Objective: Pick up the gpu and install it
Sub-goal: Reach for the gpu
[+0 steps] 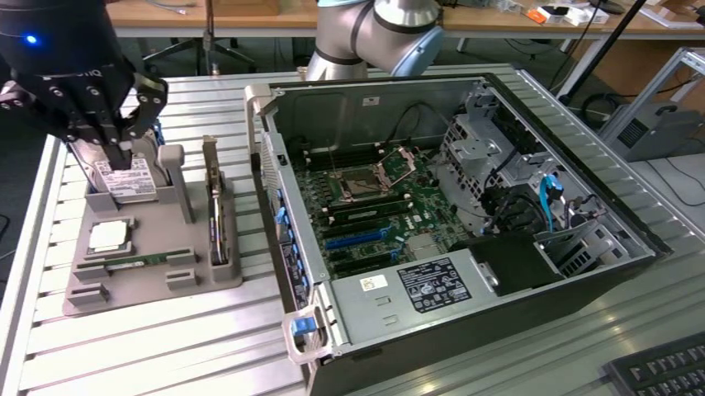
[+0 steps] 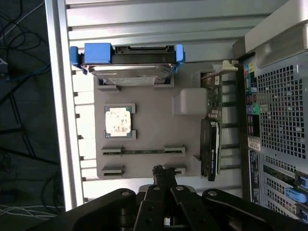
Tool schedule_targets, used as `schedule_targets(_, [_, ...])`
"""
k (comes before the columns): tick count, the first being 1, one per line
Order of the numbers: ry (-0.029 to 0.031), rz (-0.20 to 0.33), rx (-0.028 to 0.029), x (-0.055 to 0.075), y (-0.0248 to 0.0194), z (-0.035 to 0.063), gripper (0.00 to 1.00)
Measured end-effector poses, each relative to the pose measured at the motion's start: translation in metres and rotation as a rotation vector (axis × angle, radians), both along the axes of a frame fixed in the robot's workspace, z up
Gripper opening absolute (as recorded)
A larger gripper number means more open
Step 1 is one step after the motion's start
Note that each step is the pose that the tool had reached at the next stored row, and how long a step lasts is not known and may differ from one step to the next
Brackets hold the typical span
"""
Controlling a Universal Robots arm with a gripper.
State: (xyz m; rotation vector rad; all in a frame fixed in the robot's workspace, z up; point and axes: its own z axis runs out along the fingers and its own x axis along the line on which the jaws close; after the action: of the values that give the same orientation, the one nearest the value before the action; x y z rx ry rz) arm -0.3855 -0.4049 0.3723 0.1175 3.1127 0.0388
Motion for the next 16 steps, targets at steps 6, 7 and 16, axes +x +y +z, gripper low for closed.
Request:
schedule_targets(6, [0.0000,0.000,-0.0078,0.029,-0.0037,-0.0075,0.11])
schedule_targets(7, [-0.0002,0.000,-0.0097,0.033,-0.0040,-0.0086,0.11])
schedule_targets(16, [0.0000,0.000,-0.0113,0.036,-0.0039,-0.0090,0.11])
